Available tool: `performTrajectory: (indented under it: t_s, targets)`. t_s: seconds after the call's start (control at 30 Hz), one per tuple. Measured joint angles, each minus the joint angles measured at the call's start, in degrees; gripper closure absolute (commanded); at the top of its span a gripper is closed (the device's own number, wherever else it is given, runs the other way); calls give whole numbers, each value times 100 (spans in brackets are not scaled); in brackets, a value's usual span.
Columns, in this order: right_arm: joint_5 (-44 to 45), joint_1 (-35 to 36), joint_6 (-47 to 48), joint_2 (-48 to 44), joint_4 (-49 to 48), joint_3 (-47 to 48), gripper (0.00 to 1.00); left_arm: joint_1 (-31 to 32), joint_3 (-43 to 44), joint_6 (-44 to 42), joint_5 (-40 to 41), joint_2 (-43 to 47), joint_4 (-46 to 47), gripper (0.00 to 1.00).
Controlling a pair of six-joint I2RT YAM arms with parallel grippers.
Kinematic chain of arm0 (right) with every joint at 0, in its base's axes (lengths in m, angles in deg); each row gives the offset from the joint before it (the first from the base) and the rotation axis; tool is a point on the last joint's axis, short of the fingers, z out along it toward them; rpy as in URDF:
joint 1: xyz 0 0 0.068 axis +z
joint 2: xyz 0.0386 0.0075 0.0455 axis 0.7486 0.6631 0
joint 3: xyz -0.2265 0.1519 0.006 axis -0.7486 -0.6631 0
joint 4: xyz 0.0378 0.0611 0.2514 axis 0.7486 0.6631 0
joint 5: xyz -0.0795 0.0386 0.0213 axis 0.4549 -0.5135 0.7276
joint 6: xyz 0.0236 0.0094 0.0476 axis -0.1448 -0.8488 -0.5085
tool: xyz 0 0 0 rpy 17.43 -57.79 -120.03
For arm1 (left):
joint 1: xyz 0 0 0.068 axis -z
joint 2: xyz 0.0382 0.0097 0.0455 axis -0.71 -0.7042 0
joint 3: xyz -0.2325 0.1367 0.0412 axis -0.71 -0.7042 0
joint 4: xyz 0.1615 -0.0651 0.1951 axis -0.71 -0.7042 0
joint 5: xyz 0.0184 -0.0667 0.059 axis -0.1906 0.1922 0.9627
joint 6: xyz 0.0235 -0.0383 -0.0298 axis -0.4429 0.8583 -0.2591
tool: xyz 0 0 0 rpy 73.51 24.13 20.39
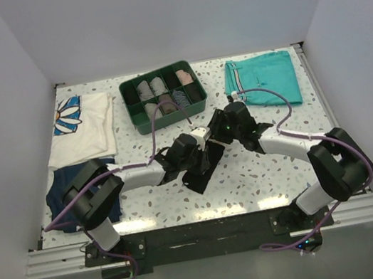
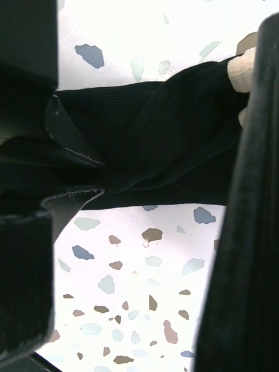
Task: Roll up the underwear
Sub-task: Fold the underwear at the center of the board.
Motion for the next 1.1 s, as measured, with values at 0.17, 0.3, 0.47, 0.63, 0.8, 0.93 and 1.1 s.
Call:
performTrajectory:
  t_s: [0.17,0.3,0.47,0.63,0.8,0.93,1.1]
  targets:
    - [214,11,118,20,411,157,44,0,0,0,-33,-55,44,78]
    - [232,15,197,136,485,258,42,0,0,0,-39,-61,44,78]
    - [210,44,234,391,481,402,41,0,-4,0,-42,-66,42,78]
    - [232,74,330,573,564,614,54,2,-9,0,-42,-66,39,78]
    - [378,76,439,658,743,809,69,2,-15,-2,-44,-66,42,78]
    - [494,76,492,658,938,828,54,2,-20,-4,-44,-66,44,78]
    - [533,76,573,634,1005,826,50,7,-26,-11,-44,-66,44,78]
